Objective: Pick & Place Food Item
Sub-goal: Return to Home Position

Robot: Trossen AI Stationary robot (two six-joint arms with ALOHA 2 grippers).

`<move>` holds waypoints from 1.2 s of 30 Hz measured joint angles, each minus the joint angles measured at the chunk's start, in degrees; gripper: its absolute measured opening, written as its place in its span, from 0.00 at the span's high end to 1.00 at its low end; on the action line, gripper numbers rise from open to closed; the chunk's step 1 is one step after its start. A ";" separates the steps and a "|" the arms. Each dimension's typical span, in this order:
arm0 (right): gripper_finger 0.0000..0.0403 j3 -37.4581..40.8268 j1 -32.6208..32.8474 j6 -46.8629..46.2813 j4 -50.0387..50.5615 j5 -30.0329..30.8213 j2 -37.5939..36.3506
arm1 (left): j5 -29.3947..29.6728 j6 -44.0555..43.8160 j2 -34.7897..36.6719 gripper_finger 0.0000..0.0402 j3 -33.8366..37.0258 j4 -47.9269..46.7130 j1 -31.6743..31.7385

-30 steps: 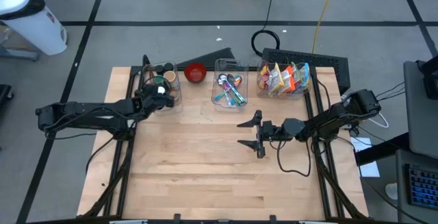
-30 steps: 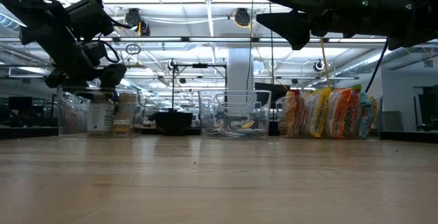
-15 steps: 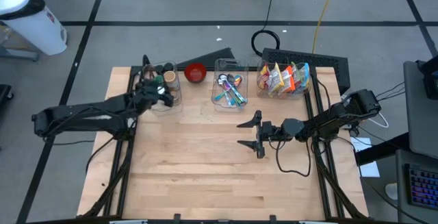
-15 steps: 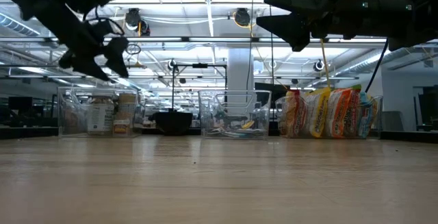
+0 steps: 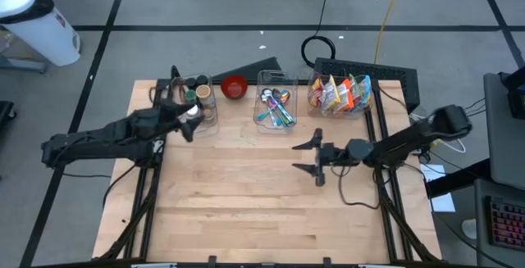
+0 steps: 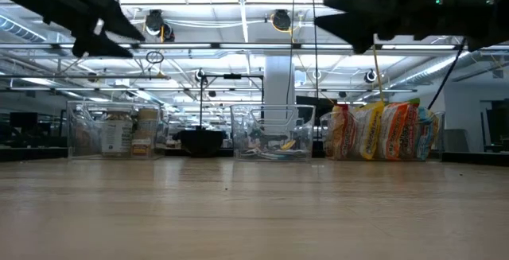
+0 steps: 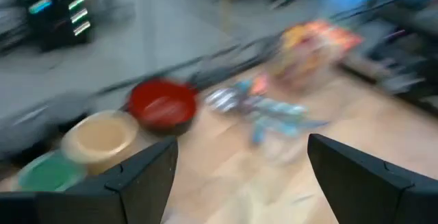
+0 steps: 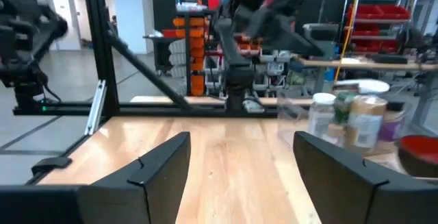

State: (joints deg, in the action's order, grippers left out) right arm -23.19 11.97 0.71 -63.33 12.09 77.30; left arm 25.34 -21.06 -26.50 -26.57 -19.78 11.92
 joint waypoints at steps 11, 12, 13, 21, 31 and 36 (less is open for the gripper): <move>0.42 17.95 0.00 1.74 3.35 6.50 -28.02 | -14.25 11.07 16.67 0.17 15.41 25.45 -8.25; 0.42 19.34 0.00 1.73 4.37 7.46 -30.03 | -14.73 11.49 17.63 0.17 16.50 26.81 -8.65; 0.42 20.98 0.00 1.65 3.77 7.56 -31.99 | -14.83 11.83 18.58 0.17 17.44 27.57 -9.01; 0.43 21.76 0.26 1.76 15.85 4.21 -40.82 | -14.95 13.09 21.86 0.17 21.33 28.42 -9.83; 0.47 21.86 0.26 5.82 29.10 4.81 -48.07 | -16.00 11.74 22.03 0.17 25.74 27.92 -9.81; 0.47 21.91 0.24 6.03 38.59 9.53 -56.57 | -18.03 11.39 22.06 0.17 25.73 27.36 -9.83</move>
State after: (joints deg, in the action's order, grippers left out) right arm -1.28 12.21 6.74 -24.74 21.61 20.73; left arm 7.31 -9.67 -4.45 -0.84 7.57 2.09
